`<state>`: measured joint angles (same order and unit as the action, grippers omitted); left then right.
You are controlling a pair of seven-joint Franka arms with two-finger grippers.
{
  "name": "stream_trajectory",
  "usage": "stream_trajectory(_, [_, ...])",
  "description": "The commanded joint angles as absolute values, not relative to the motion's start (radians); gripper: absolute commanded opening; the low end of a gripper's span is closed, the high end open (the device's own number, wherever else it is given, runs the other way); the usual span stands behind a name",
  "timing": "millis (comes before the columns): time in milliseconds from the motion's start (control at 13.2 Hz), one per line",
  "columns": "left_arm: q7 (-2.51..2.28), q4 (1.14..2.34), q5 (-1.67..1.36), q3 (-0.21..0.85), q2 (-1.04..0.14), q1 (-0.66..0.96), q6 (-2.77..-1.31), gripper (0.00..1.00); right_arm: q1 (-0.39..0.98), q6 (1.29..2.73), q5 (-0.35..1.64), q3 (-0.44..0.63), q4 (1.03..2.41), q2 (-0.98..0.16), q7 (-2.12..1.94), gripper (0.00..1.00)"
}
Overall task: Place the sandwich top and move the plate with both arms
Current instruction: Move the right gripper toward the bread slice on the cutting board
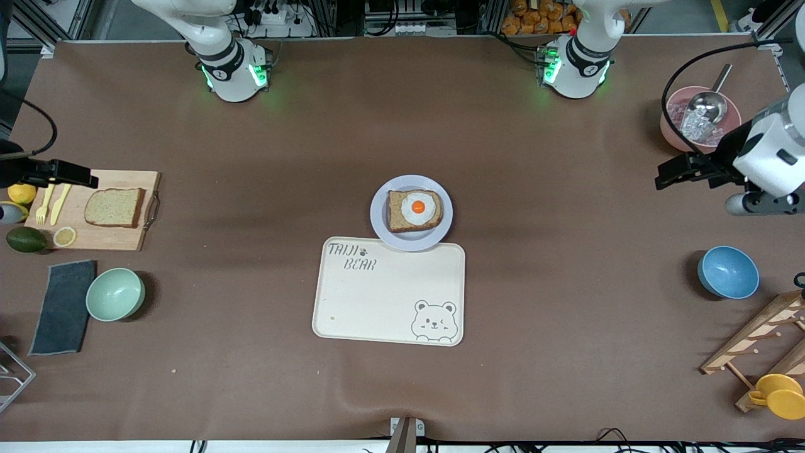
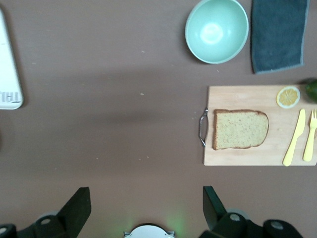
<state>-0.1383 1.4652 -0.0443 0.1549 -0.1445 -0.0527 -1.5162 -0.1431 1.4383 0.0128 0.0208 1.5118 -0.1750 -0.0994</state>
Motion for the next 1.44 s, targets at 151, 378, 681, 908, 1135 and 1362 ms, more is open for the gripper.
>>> stream_trajectory(151, [-0.140,1.443,-0.055,0.160,-0.156,-0.038,-1.529,1.00,-0.262,1.437,0.018,0.011,1.503,-0.284,-0.213,1.00])
stream_trajectory(378, [-0.126,1.447,-0.054,0.160,-0.158,-0.038,-1.529,1.00,-0.319,1.573,-0.015,0.012,1.558,-0.324,-0.337,1.00])
stream_trajectory(681, [-0.126,1.448,-0.052,0.158,-0.158,-0.044,-1.529,1.00,-0.397,1.781,-0.054,0.012,1.676,-0.351,-0.423,1.00])
stream_trajectory(908, [-0.124,1.448,-0.051,0.156,-0.158,-0.052,-1.529,1.00,-0.455,1.870,-0.060,0.012,1.683,-0.406,-0.538,1.00])
stream_trajectory(1135, [-0.123,1.450,-0.038,0.155,-0.158,-0.051,-1.529,1.00,-0.540,2.000,-0.081,0.011,1.683,-0.501,-0.681,1.00])
stream_trajectory(1362, [-0.129,1.453,-0.037,0.155,-0.156,-0.045,-1.528,1.00,-0.564,2.051,-0.083,0.012,1.684,-0.544,-0.687,1.00])
